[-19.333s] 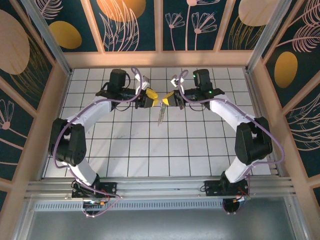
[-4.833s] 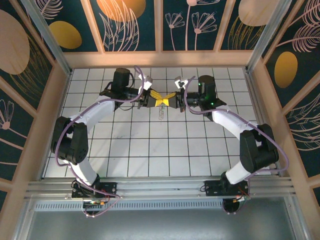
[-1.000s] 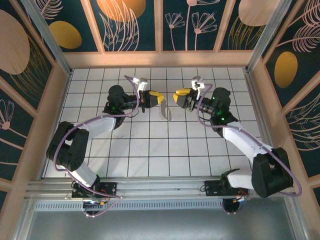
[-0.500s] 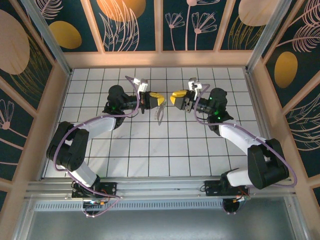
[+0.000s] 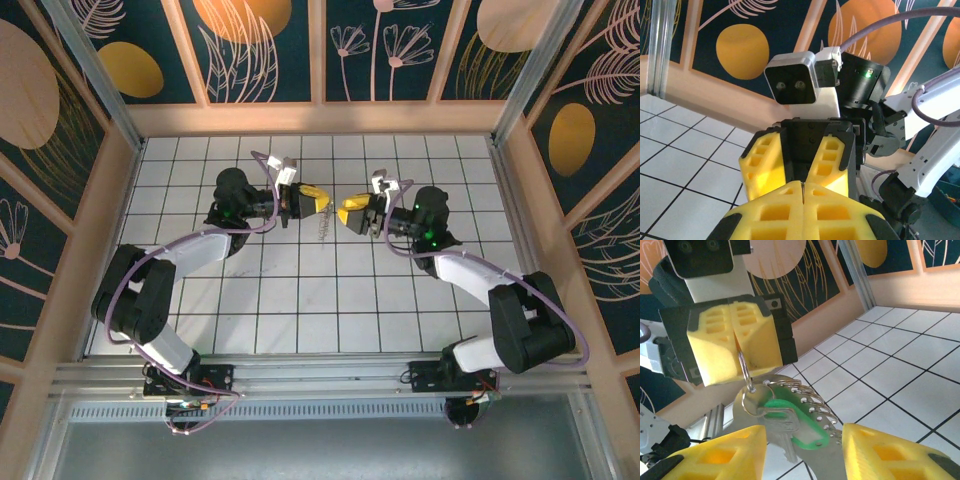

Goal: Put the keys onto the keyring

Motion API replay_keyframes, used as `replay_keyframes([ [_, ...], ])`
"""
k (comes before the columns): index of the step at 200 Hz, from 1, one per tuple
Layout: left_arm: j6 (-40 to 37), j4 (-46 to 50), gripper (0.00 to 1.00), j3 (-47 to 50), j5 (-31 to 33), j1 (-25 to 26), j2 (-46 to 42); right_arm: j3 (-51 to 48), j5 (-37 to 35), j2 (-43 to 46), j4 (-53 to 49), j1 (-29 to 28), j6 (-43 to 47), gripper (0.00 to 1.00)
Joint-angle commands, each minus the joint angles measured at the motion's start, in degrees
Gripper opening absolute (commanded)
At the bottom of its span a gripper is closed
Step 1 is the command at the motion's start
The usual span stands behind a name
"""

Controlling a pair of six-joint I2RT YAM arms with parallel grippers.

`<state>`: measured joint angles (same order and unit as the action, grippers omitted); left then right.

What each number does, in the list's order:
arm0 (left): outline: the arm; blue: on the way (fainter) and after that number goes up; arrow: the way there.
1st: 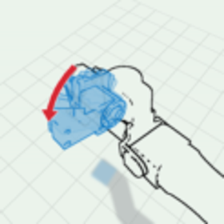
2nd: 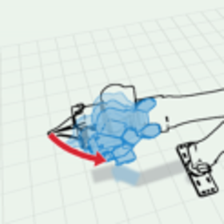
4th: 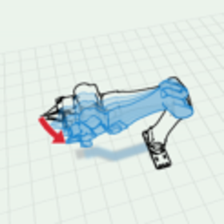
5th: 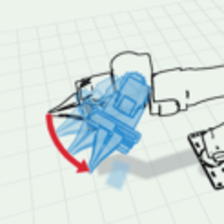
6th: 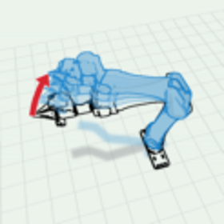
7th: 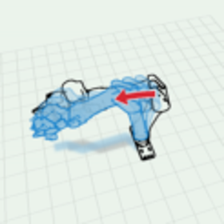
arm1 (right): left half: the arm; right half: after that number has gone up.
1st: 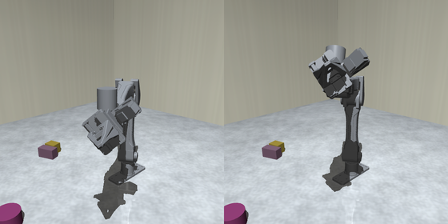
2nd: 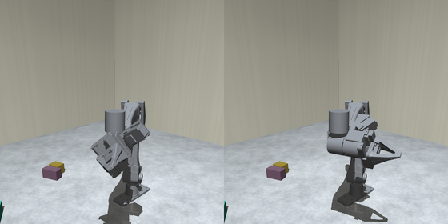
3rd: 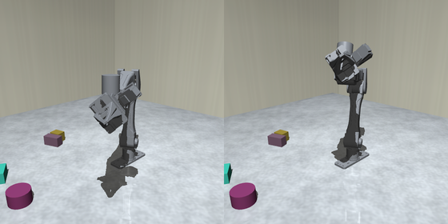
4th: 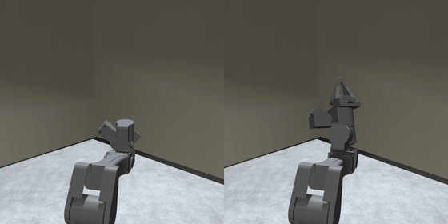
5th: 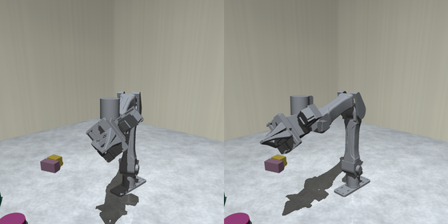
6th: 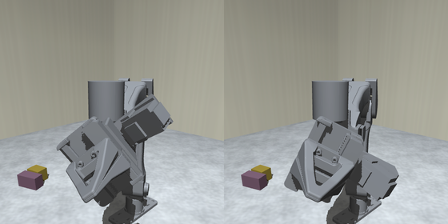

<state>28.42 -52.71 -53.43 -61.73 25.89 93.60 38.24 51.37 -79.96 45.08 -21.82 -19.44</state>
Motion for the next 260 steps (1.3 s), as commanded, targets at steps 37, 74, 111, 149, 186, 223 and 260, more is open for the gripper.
replay_keyframes([
  [37, -2.8, 1.4, 0.0, -2.0, -4.2, 0.1, -2.4, 1.1, 2.9, -1.0, 1.0, -2.5, 3.1, 0.49],
  [74, -3.3, 2.1, 0.0, -2.0, -5.6, 0.3, -2.7, 2.8, 3.0, -2.6, 0.1, -2.8, 4.0, 0.49],
  [111, -4.6, 3.9, 0.0, -3.6, -6.5, 0.4, -2.8, 3.9, 4.6, -3.8, 0.2, -3.0, 4.2, 0.48],
  [149, -5.3, 4.9, 0.0, -3.9, -6.7, 0.5, -2.8, 4.3, 6.4, -4.6, 0.4, -3.3, 4.5, 0.44],
  [186, -5.7, 5.4, 0.0, -4.1, -6.5, 0.5, -2.9, 3.8, 8.1, -4.2, 0.7, -3.4, 4.5, 0.19],
  [223, -7.0, 7.2, 0.0, -4.5, -7.3, 0.5, -3.0, 3.8, 10.1, -2.2, -2.4, -3.4, 6.8, 0.42],
  [260, -8.0, 8.8, 0.0, -5.0, -8.8, 0.5, -3.2, 4.2, 8.7, -0.3, -8.3, -2.6, 11.2, 0.46],
])
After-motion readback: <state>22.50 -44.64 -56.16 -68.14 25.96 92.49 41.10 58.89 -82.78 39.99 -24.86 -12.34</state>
